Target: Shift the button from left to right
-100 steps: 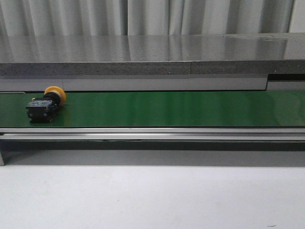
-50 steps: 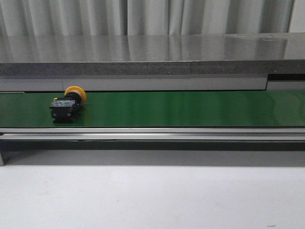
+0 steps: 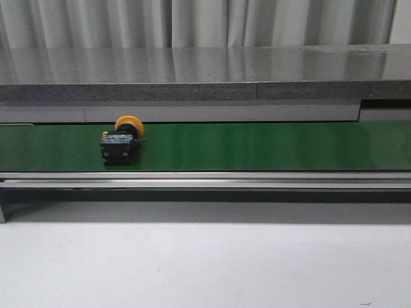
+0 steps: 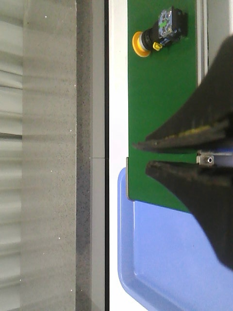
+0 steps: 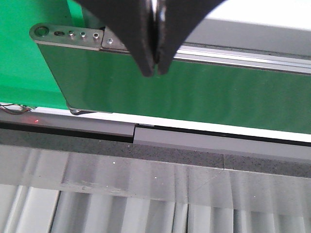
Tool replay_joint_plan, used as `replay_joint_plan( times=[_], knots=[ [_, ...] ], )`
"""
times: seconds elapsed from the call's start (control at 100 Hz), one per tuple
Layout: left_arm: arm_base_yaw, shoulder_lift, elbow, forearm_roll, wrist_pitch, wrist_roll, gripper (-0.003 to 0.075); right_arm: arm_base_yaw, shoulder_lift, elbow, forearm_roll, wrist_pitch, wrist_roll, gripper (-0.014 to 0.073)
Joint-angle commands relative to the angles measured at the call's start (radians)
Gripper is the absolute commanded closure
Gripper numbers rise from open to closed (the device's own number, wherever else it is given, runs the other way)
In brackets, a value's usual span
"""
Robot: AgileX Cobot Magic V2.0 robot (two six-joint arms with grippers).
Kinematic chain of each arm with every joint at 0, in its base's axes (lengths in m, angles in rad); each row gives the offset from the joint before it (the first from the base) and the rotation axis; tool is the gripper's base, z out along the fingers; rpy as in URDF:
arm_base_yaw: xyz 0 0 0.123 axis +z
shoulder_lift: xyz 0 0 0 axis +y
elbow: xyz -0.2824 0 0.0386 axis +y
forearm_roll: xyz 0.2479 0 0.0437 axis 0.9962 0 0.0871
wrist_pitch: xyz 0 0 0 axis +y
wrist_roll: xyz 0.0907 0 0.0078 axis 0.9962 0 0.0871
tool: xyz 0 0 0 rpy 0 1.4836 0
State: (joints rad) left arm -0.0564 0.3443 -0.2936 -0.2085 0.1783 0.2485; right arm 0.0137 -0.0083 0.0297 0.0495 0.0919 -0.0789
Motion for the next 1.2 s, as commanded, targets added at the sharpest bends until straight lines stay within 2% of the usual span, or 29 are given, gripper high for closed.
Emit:
replay_joint_plan(
  times=[0.0,0.32,0.45,0.72,0.96,1.19],
  knots=[
    [-0.009,0.009,-0.028,-0.013,-0.088,-0.002,0.0715,-0.001,-0.017,0.0,-0.01,-0.081,0.002,0.0662],
    [-0.009,0.009,-0.028,-0.013,-0.088,-0.002,0.0715,-0.001,-0.017,-0.005,-0.01,-0.232,0.002,0.0662],
    [-0.009,0.009,-0.028,-0.013,-0.088,-0.002,0.0715,-0.001,-0.009,-0.045,-0.01,-0.21,0.002,0.0662],
    [-0.009,0.009,-0.028,-0.013,-0.088,-0.002,0.0715,-0.001,0.141,-0.256,-0.01,-0.008,0.002,0.0662],
    [-0.009,0.009,-0.028,-0.013,-0.088,-0.002,0.0715,-0.001,0.439,-0.551,0.007,0.294,0.002,0.0662],
    [-0.009,0.009,-0.028,-0.013,-0.088,-0.002,0.0715,-0.001,0.749,-0.8,0.012,0.509,0.002,0.0662]
  ],
)
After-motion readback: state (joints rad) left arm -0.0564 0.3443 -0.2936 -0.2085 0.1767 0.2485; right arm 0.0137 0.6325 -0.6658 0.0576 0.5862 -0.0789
